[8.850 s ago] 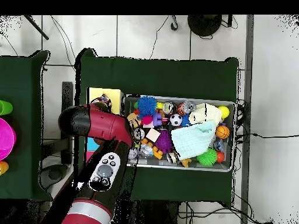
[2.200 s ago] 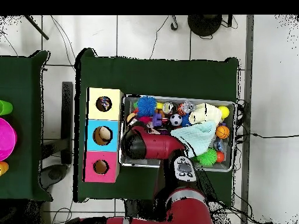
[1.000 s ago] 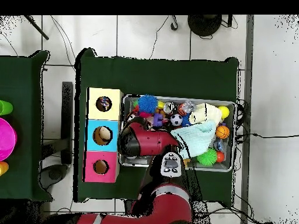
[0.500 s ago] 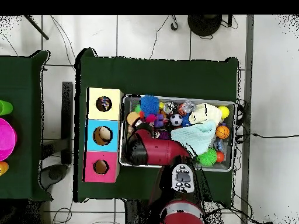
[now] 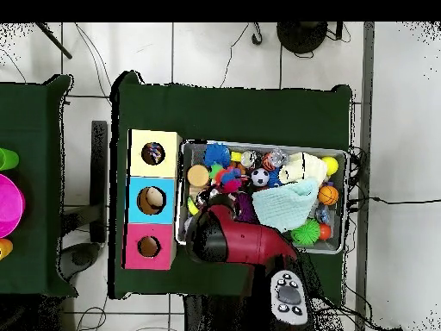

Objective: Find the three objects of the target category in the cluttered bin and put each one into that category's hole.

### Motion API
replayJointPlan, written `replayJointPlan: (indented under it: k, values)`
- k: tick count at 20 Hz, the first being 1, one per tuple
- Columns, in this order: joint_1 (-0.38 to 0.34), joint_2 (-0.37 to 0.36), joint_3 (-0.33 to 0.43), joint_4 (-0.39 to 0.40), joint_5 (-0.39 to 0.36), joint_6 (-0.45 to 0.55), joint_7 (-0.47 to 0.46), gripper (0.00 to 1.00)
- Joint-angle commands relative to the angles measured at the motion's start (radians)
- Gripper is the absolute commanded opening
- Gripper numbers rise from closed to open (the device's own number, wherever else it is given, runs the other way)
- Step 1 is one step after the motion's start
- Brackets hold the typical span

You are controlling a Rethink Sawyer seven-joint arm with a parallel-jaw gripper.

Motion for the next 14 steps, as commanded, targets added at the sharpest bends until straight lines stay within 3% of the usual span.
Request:
replayJointPlan:
  k: [1,8,14]
  values:
    - [-0.048,-0.110,0.083,0.147,-0.060,0.081,0.046,0.00]
    - [-0.071,-0.175,0.079,0.217,-0.058,0.118,0.029,0.00]
    - [-0.107,-0.163,0.101,0.220,-0.082,0.088,0.017,0.00]
